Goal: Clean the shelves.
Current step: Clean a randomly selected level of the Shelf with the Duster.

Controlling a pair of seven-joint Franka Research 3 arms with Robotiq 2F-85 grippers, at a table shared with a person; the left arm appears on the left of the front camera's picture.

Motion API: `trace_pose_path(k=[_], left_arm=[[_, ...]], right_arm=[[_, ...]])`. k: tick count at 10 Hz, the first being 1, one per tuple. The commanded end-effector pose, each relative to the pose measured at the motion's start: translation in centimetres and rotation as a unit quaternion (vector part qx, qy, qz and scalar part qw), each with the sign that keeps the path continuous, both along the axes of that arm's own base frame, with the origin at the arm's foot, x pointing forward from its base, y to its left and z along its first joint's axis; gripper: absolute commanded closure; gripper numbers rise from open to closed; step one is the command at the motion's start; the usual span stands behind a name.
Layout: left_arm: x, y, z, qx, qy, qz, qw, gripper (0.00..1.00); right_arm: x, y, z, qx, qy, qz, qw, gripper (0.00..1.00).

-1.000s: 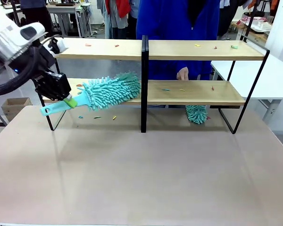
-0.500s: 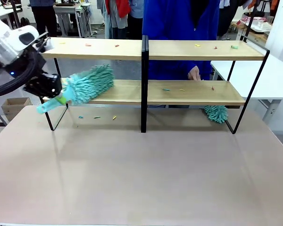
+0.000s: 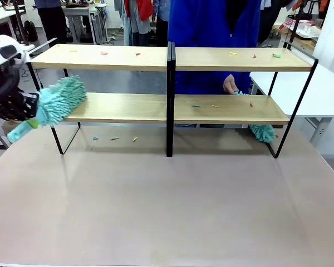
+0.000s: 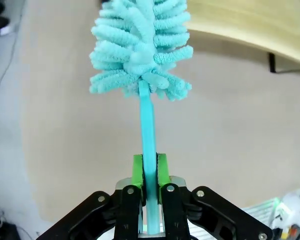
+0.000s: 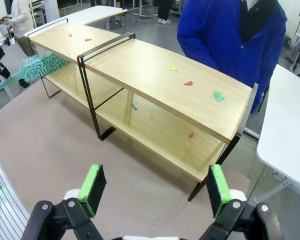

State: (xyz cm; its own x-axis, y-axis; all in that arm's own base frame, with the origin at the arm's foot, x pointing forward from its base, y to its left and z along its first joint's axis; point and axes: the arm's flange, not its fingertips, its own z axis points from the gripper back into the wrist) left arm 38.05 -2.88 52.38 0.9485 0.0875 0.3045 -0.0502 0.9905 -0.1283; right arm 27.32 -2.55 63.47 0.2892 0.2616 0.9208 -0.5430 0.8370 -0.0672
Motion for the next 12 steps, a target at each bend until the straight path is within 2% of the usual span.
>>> trace_pose_path(k=[1, 2, 3, 5, 6, 7, 8, 10, 12], left_arm=[[-1.3, -0.3, 0.7, 0.039, -0.006, 0.060, 0.997, 0.88], [-1.6, -0.6, 0.8, 0.036, -0.038, 0.066, 0.996, 0.88], [-1.6, -0.9, 0.9, 0.037, -0.051, 0.067, 0.996, 0.88], [-1.9, -1.2, 1.3, 0.017, -0.071, 0.040, 0.997, 0.88], [-2.1, -1.2, 1.4, 0.005, -0.064, 0.014, 0.998, 0.88], [-2.4, -1.3, 1.6, -0.012, -0.075, 0.003, 0.997, 0.88], [-2.6, -1.4, 1.8, -0.005, -0.086, 0.016, 0.996, 0.88], [-3.2, -1.9, 2.1, -0.017, -0.061, -0.039, 0.997, 0.88], [-3.9, -1.5, 2.6, -0.049, -0.020, -0.139, 0.989, 0.88]], right_arm=[[0.0, -0.1, 0.1, 0.000, 0.000, 0.000, 1.000, 0.00], [0.0, -0.1, 0.1, 0.000, 0.000, 0.000, 1.000, 0.00], [0.0, -0.1, 0.1, 0.000, 0.000, 0.000, 1.000, 0.00], [0.0, -0.1, 0.1, 0.000, 0.000, 0.000, 1.000, 0.00], [0.0, -0.1, 0.1, 0.000, 0.000, 0.000, 1.000, 0.00], [0.0, -0.1, 0.1, 0.000, 0.000, 0.000, 1.000, 0.00], [0.0, -0.1, 0.1, 0.000, 0.000, 0.000, 1.000, 0.00], [0.0, -0.1, 0.1, 0.000, 0.000, 0.000, 1.000, 0.00], [0.0, -0.1, 0.1, 0.000, 0.000, 0.000, 1.000, 0.00]])
